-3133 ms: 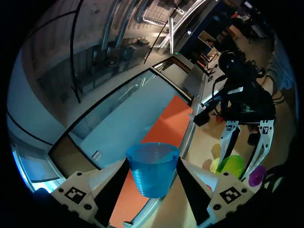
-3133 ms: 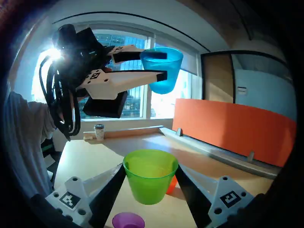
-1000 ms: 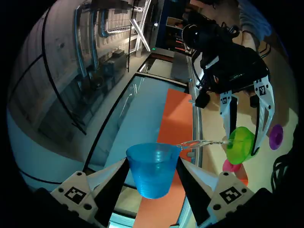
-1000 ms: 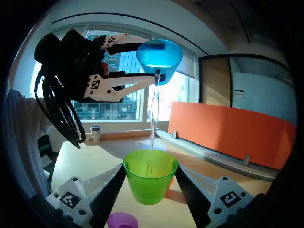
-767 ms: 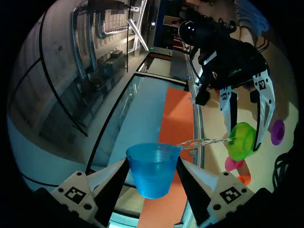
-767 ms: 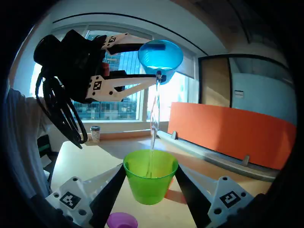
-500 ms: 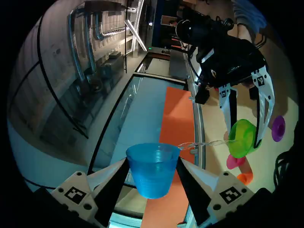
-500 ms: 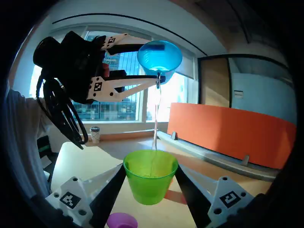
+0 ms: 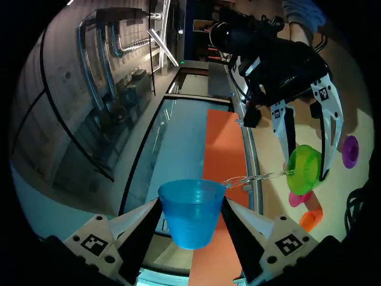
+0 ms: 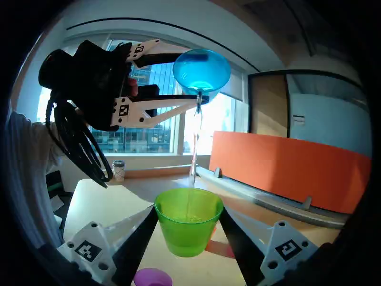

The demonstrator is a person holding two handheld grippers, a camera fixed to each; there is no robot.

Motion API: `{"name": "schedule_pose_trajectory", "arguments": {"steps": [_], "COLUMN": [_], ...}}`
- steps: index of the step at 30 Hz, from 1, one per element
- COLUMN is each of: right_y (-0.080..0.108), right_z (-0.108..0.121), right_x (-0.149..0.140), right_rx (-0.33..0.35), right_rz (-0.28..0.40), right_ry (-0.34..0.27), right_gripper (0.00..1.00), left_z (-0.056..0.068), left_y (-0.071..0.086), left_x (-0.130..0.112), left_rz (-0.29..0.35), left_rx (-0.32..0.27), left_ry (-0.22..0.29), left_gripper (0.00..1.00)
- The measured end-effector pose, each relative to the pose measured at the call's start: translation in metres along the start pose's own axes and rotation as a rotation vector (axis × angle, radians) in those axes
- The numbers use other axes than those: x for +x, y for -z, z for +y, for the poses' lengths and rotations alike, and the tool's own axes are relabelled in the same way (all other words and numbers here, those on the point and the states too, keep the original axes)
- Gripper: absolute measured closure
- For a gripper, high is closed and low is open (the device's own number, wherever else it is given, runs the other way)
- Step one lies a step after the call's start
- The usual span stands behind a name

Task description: Pour water

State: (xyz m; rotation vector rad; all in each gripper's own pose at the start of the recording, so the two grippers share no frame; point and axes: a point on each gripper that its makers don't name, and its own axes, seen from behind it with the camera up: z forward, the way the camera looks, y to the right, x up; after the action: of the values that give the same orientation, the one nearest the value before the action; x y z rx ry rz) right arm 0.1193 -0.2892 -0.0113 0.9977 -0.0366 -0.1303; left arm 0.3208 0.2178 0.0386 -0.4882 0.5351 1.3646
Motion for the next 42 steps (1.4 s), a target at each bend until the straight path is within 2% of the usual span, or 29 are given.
{"name": "schedule_pose_trajectory", "arguments": {"steps": [13,32,36,42], "right_y": [0.002,0.0,0.0,0.001], "right_z": [0.003,0.003,0.002,0.003], "right_x": [0.0,0.004,0.005,0.006], "right_rx": [-0.004,-0.009,-0.01,-0.012], "right_rz": [0.005,0.015,0.017,0.02], "right_ry": [-0.003,-0.006,-0.005,-0.005], "right_gripper": [0.09,0.09,0.09,0.09], "left_z": [-0.005,-0.007,-0.004,-0.004], "left_y": [-0.002,-0.002,-0.001,-0.001], "left_x": [0.003,0.02,0.022,0.023], "left_rz": [0.001,0.019,0.022,0.026], "left_rx": [0.015,0.027,0.026,0.024], "left_ry": [-0.075,-0.218,-0.23,-0.221], "left_gripper": [0.15,0.15,0.15,0.15]}}
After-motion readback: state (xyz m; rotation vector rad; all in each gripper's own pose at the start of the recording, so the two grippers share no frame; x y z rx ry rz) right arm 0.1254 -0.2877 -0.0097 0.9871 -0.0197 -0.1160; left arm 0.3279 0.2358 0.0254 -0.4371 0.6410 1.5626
